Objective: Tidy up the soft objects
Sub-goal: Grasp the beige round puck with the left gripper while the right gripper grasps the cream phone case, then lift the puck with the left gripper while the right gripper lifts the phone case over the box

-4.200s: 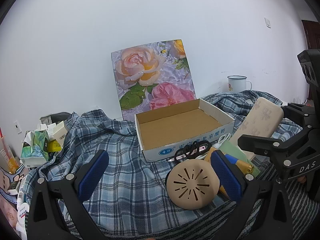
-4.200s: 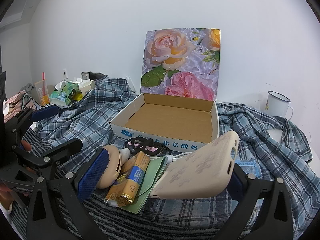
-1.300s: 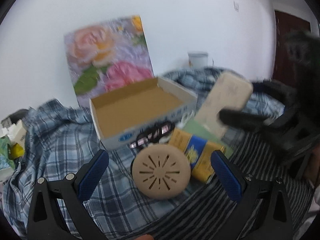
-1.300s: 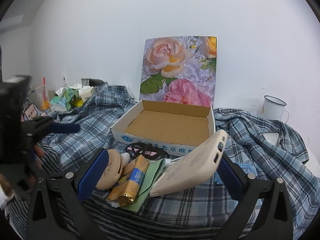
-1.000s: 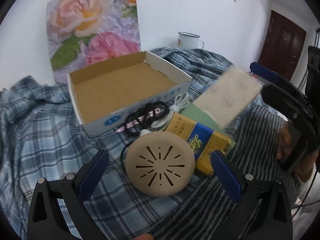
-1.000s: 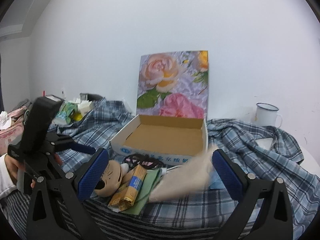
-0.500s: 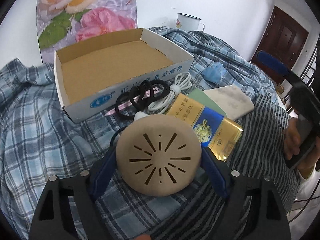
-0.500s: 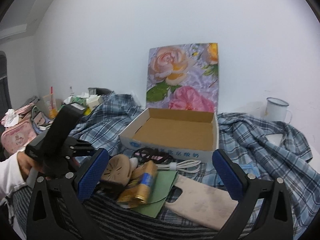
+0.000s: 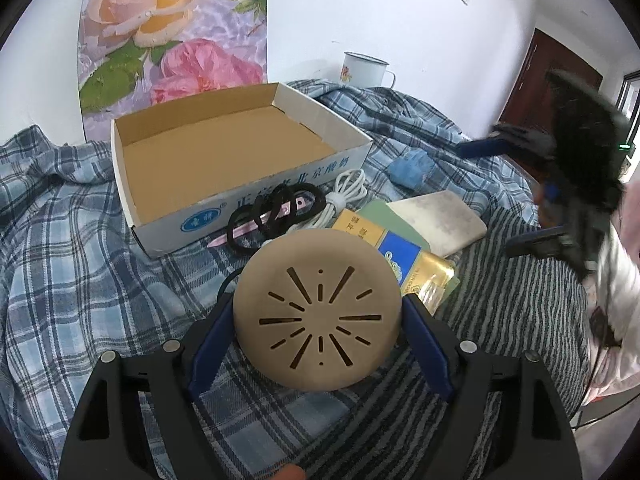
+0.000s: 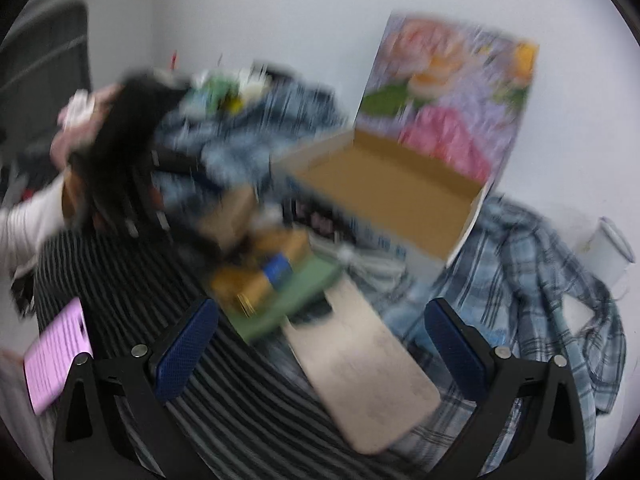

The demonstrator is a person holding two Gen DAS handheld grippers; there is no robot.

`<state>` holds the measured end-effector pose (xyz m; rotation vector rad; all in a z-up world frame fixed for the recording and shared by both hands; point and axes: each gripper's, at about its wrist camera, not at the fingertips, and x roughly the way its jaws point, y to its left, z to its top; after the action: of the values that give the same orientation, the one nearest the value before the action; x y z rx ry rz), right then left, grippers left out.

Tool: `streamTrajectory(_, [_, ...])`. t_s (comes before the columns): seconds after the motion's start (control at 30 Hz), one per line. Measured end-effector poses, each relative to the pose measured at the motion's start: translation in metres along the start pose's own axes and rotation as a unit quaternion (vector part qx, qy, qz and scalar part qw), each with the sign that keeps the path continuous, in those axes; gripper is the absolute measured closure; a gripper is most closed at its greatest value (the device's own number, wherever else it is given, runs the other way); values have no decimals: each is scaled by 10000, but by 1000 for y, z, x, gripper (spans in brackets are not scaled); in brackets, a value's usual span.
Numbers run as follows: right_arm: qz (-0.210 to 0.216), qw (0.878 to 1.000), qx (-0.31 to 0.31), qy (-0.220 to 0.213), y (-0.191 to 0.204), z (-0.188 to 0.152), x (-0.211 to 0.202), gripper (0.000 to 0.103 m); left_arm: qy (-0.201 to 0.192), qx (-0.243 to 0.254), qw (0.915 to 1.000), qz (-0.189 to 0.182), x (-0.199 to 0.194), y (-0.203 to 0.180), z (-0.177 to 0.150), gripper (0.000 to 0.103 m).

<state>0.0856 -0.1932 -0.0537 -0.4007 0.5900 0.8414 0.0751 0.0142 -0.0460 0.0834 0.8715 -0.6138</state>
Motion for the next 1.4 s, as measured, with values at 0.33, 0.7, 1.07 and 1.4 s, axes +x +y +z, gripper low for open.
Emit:
streamTrajectory(0.33, [415,9931,-492,982,-22,-15,51,12,-30,-90,9999,-64,-2,2,-1,20])
streamTrajectory(0.7, [888,9901,-439,999,-31,-18,58,24,-72,-69,9999,-62,-4,1,0,20])
streamTrajectory(1.07, [298,9979,-283,493,-31,-8,30,28,-147,-55,9999,4,-8,1,-1,20])
streamTrajectory(1.4, [-3,9979,-145,-632,-19,18,-16,29,-680,-231,9972,209,-36,5,5,20])
